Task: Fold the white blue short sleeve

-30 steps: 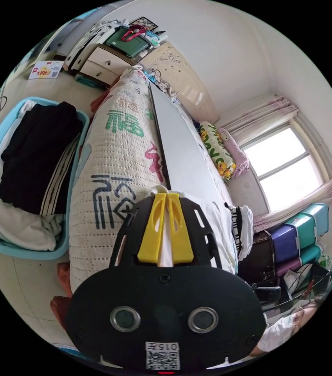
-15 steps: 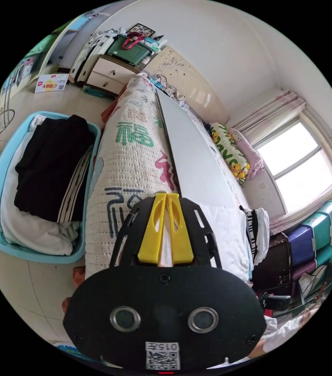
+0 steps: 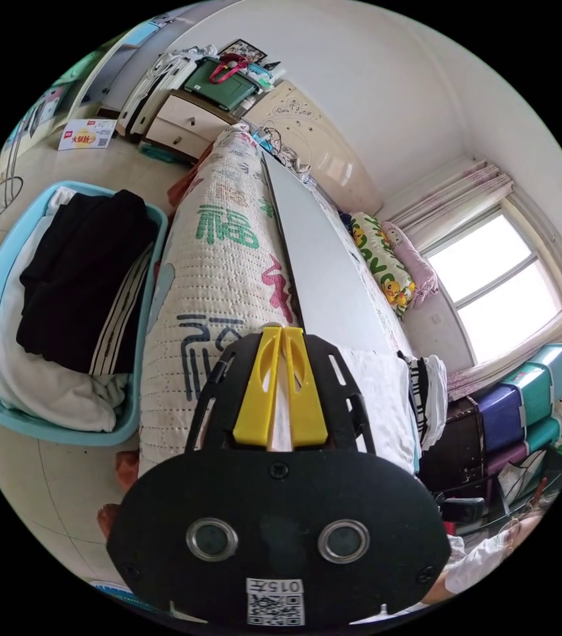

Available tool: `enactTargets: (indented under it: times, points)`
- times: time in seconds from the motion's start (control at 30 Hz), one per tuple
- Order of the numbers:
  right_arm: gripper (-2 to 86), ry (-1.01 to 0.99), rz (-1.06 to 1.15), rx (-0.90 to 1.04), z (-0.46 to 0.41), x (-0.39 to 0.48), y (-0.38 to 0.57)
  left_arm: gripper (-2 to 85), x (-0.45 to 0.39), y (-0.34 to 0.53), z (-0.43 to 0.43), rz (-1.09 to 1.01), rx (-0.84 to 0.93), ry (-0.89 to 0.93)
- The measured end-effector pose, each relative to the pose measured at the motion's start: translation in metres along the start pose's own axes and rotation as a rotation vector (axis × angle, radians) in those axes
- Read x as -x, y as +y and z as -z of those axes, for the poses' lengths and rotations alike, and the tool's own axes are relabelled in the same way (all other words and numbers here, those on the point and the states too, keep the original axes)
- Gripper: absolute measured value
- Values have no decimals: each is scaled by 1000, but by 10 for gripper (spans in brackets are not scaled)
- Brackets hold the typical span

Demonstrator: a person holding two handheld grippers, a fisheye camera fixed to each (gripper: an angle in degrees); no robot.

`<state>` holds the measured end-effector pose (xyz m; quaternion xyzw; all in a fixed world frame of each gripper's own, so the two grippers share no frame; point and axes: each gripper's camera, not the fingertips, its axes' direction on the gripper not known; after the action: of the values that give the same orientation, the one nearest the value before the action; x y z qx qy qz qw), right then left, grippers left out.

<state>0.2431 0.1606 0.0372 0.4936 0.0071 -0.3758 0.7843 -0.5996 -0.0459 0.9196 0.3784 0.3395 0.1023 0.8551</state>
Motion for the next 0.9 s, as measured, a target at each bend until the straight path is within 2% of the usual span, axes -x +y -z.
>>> enactTargets:
  times: [0.9]
  points:
    - [-9,6,4,-16,-24,-16,48,-8,5,8,-5,16,2,46]
